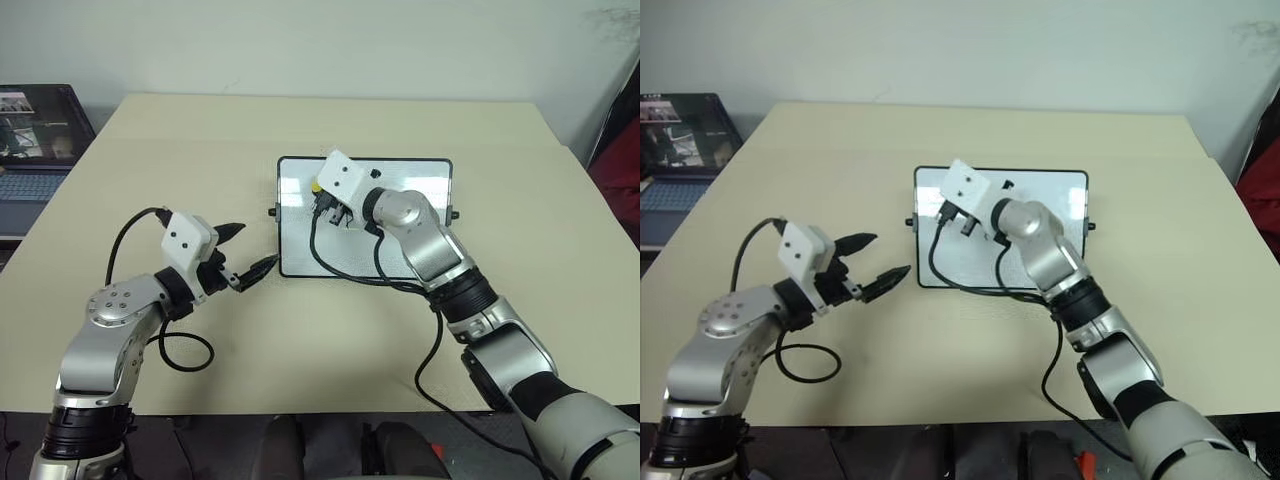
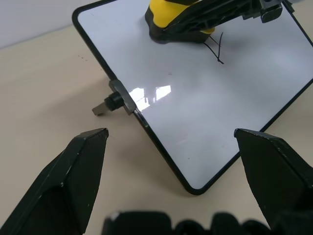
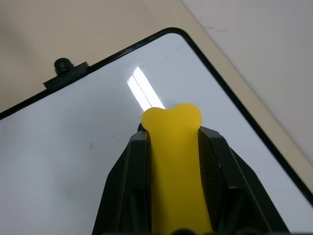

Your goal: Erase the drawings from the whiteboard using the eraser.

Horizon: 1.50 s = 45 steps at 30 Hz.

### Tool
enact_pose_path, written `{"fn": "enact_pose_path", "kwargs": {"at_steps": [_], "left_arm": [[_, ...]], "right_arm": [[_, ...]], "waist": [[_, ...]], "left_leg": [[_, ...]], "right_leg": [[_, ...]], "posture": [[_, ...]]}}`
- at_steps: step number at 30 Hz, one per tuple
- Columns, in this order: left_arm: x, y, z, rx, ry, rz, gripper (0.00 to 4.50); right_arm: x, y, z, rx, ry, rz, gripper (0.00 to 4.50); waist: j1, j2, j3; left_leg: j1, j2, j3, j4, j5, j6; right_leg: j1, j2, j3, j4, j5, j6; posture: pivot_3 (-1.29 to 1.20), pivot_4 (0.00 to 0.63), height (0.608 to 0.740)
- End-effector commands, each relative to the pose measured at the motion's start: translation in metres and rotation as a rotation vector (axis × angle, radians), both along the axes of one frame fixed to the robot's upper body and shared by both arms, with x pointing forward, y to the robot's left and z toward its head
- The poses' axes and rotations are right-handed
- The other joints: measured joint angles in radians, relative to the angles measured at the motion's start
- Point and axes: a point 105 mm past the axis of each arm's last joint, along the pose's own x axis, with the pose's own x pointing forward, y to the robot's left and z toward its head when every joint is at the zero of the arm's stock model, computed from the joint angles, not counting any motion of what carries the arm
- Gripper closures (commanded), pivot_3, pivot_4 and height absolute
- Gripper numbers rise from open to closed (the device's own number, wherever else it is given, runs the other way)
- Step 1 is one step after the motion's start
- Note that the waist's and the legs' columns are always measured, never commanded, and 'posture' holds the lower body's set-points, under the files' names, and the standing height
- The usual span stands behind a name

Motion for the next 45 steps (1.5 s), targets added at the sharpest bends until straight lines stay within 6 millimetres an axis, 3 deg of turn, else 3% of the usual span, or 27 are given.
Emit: {"fn": "enact_pose_path", "kwargs": {"at_steps": [1, 4, 9, 11, 15, 19, 23, 31, 39, 43, 45], "left_arm": [[-0.003, -0.009, 0.013, -0.009, -0.047, -0.035, 0.00], [-0.002, -0.009, 0.013, -0.011, -0.047, -0.034, 0.00], [-0.002, -0.009, 0.014, -0.012, -0.050, -0.036, 0.00], [-0.001, -0.009, 0.015, -0.011, -0.053, -0.035, 0.00], [0.000, -0.007, 0.017, -0.010, -0.059, -0.031, 0.00], [0.000, -0.007, 0.017, -0.007, -0.062, -0.032, 0.00], [0.000, -0.007, 0.019, -0.011, -0.070, -0.033, 0.00], [-0.003, -0.003, 0.018, -0.031, -0.068, -0.007, 0.00], [-0.009, -0.012, 0.023, -0.085, -0.075, -0.066, 0.00], [-0.007, -0.007, 0.028, -0.095, -0.104, -0.044, 0.00], [-0.008, -0.001, 0.025, -0.113, -0.101, -0.009, 0.00]], "right_arm": [[-0.013, 0.009, -0.022, -0.024, 0.055, 0.037, 3.51], [-0.021, 0.013, -0.046, -0.069, 0.099, 0.061, 3.51], [-0.027, 0.009, -0.068, -0.125, 0.148, 0.064, 3.51], [-0.027, 0.009, -0.056, -0.099, 0.123, 0.067, 3.51], [-0.035, 0.007, -0.007, 0.013, 0.069, 0.091, 3.51], [-0.048, 0.004, 0.017, 0.124, 0.090, 0.112, 3.51], [-0.069, -0.015, 0.021, 0.235, 0.147, 0.140, 3.51], [-0.108, -0.071, -0.017, 0.298, 0.272, 0.039, 3.51], [-0.140, -0.101, -0.040, 0.314, 0.296, 0.001, 3.51], [-0.145, -0.116, -0.040, 0.376, 0.247, -0.033, 3.51], [-0.140, -0.134, -0.036, 0.434, 0.178, -0.131, 3.51]], "waist": [[0.000, 0.000, 0.000], [-0.001, 0.000, 0.000], [0.000, -0.001, -0.001], [0.000, -0.001, -0.001], [0.004, 0.000, 0.000], [0.004, 0.000, 0.000], [0.003, 0.000, 0.000], [0.003, 0.000, 0.000], [0.000, -0.001, 0.000], [0.002, -0.001, 0.000], [0.001, -0.001, 0.000]], "left_leg": [[0.000, 0.000, 0.000, 0.000, 0.000, 0.000], [0.001, 0.000, -0.001, 0.000, 0.000, 0.000], [0.002, 0.000, -0.002, 0.001, 0.000, 0.000], [0.002, 0.000, -0.002, 0.001, 0.000, 0.000], [0.002, 0.000, -0.003, 0.001, 0.001, 0.000], [-0.001, -0.001, -0.002, 0.001, 0.000, 0.000], [-0.001, 0.000, -0.002, 0.000, 0.000, -0.001], [-0.001, -0.001, -0.001, 0.000, 0.000, -0.001], [-0.001, -0.001, -0.001, 0.000, 0.000, -0.001], [-0.001, -0.001, -0.001, 0.000, 0.000, -0.001], [-0.001, -0.001, -0.001, 0.000, 0.000, -0.001]], "right_leg": [[0.000, 0.000, 0.000, 0.000, 0.000, 0.000], [0.001, 0.000, 0.000, 0.001, 0.000, 0.000], [0.002, 0.000, -0.001, 0.001, 0.000, 0.000], [0.003, 0.000, -0.001, 0.001, 0.000, 0.000], [0.003, 0.000, -0.002, 0.001, 0.000, 0.000], [0.001, 0.000, -0.001, -0.001, 0.000, 0.000], [0.000, 0.001, -0.001, -0.001, 0.000, 0.000], [0.001, 0.000, -0.001, -0.002, 0.000, 0.000], [0.001, 0.002, 0.000, -0.002, 0.000, 0.001], [0.002, 0.004, -0.001, -0.003, 0.000, 0.001], [0.002, 0.005, 0.000, -0.003, 0.000, 0.001]], "posture": [[0.00, 0.150, 0.740], [0.00, 0.150, 0.740], [0.00, 0.150, 0.740], [0.00, 0.150, 0.740], [0.00, 0.150, 0.740], [0.00, 0.150, 0.740], [0.00, 0.150, 0.740], [0.00, 0.150, 0.740], [0.00, 0.150, 0.740], [0.00, 0.150, 0.740], [0.00, 0.150, 0.740]]}}
